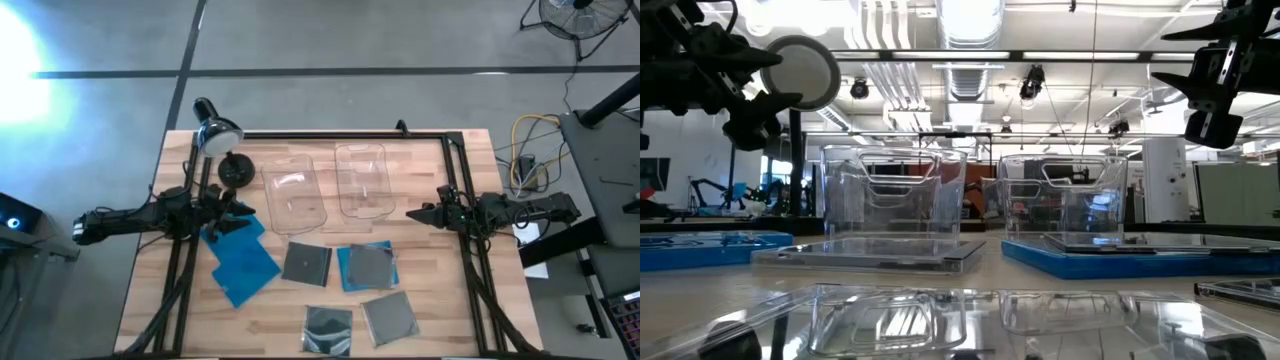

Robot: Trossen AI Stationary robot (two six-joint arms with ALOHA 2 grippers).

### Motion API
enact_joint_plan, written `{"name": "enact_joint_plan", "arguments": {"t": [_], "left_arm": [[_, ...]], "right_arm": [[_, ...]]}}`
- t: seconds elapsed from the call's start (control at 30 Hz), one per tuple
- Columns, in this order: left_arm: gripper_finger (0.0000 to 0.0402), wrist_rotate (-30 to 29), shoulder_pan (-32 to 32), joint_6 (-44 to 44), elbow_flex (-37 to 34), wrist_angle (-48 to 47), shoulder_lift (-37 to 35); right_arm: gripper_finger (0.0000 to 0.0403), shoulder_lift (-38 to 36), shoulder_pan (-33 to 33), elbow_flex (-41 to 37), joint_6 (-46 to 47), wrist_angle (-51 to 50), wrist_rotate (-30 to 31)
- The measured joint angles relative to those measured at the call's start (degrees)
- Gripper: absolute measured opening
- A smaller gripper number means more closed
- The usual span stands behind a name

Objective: Pick & place jewel cases by type

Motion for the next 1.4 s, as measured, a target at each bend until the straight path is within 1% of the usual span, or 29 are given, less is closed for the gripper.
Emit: {"name": "enact_joint_plan", "arguments": {"t": [0.1,0.23,0.3,0.43,0.5,0.8,0.87,0.93,0.97,1.03,1.1,1.17,1.2,1.23,1.33,1.37,1.4], "left_arm": [[0.0213,0.0,0.0,0.0,0.0,0.0,0.0],[0.0213,0.0,0.0,0.0,0.0,0.0,0.0],[0.0213,0.0,0.0,0.0,0.0,0.0,0.0],[0.0213,0.0,0.0,0.0,0.0,0.0,0.0],[0.0213,0.0,0.0,0.0,0.0,0.0,0.0],[0.0214,-0.2,0.0,0.2,0.0,0.0,0.0],[0.0213,-2.2,0.0,0.6,0.0,-0.1,0.0],[0.0214,-5.2,0.0,-3.4,0.0,-0.2,0.0],[0.0214,-6.6,0.0,-7.8,0.0,0.2,0.0],[0.0213,-8.9,0.0,-19.8,0.0,1.3,0.0],[0.0214,-9.9,0.0,-31.3,0.0,1.4,0.0],[0.0213,-10.0,0.0,-40.1,0.0,1.4,0.0],[0.0213,-10.3,0.0,-43.0,0.0,1.4,0.0],[0.0214,-12.1,0.0,-44.6,0.0,1.5,0.0],[0.0213,-21.2,0.0,-45.7,0.0,1.3,0.0],[0.0213,-22.7,0.0,-46.5,0.0,1.1,0.0],[0.0213,-22.9,0.0,-47.2,0.0,1.1,0.0]], "right_arm": [[0.0178,0.0,0.0,0.0,-0.1,0.0,0.0],[0.0178,0.0,0.0,0.0,-2.5,0.2,0.6],[0.0178,0.0,0.0,0.0,-2.1,0.4,4.3],[0.0178,-0.1,0.0,0.0,3.4,0.8,12.2],[0.0178,-0.1,0.0,0.0,5.1,0.8,14.7],[0.0178,0.7,0.0,0.0,5.0,2.2,17.9],[0.0178,1.6,0.0,0.0,5.8,2.3,17.8],[0.0178,3.7,0.0,0.0,8.7,2.4,17.4],[0.0178,5.1,0.0,0.0,10.2,2.3,16.8],[0.0175,9.1,0.2,0.0,13.6,2.2,16.2],[0.0170,14.0,0.8,0.5,17.2,1.1,15.3],[0.0162,19.7,1.6,2.7,21.2,-3.6,13.5],[0.0158,22.9,2.1,4.6,23.0,-7.0,12.3],[0.0155,26.0,2.6,7.0,24.7,-11.1,10.7],[0.0146,35.7,4.1,15.1,27.4,-24.4,4.6],[0.0145,38.8,4.6,17.9,27.6,-28.6,2.2],[0.0145,41.8,5.1,20.6,28.0,-32.4,-0.3]]}}
